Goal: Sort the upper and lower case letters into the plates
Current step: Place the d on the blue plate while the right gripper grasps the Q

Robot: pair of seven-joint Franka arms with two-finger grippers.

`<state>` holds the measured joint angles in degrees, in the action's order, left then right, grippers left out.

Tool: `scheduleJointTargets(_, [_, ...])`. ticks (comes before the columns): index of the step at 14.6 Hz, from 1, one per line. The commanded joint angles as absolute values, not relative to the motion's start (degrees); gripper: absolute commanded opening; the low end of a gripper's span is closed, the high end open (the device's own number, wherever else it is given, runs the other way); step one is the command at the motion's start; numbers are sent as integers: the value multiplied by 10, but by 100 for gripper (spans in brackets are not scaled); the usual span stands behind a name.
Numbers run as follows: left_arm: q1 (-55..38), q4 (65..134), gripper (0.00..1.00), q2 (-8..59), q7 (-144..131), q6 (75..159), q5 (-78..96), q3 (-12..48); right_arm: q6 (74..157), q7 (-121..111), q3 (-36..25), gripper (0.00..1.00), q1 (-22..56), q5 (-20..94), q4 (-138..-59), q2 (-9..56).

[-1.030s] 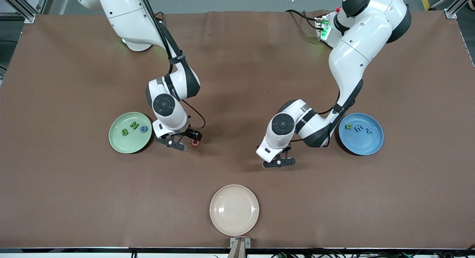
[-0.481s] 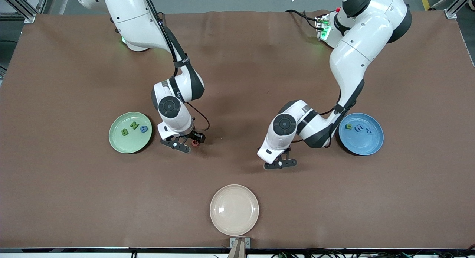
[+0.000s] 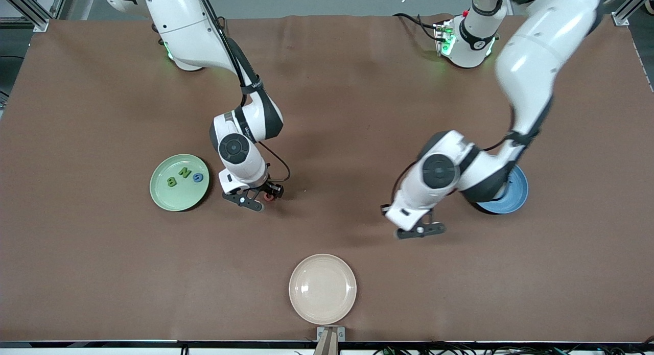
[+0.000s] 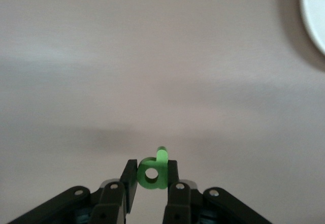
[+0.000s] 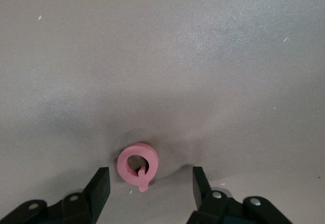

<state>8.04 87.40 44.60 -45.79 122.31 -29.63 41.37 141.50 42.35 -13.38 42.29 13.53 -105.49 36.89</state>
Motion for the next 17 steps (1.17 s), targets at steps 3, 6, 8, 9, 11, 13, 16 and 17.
scheduleJointTargets(3, [298,1049,15,348,-304,1224,-296,514,1417,430,-138,70,430,148,-1040,382])
scheduleJointTargets(6, [361,1090,15,331,-236,1230,-329,516,1417,430,-138,69,430,149,-1038,386])
scheduleJointTargets(8, [387,1099,15,341,-222,1243,-365,516,1417,430,-138,69,430,149,-1035,388])
scheduleJointTargets(9, [396,1103,15,348,-214,1245,-379,515,1417,430,-138,68,430,148,-1035,388])
scheduleJointTargets(11, [416,1112,15,360,-203,1250,-418,515,1417,430,-138,66,430,148,-1034,388])
scheduleJointTargets(13, [435,1123,15,369,-195,1263,-439,515,1417,430,-138,64,430,148,-1034,388])
scheduleJointTargets(16, [449,1133,15,381,-173,1271,-460,510,1417,430,-138,61,430,148,-1034,388])
scheduleJointTargets(17, [455,1135,15,383,-171,1272,-469,509,1417,430,-138,60,429,148,-1034,388])
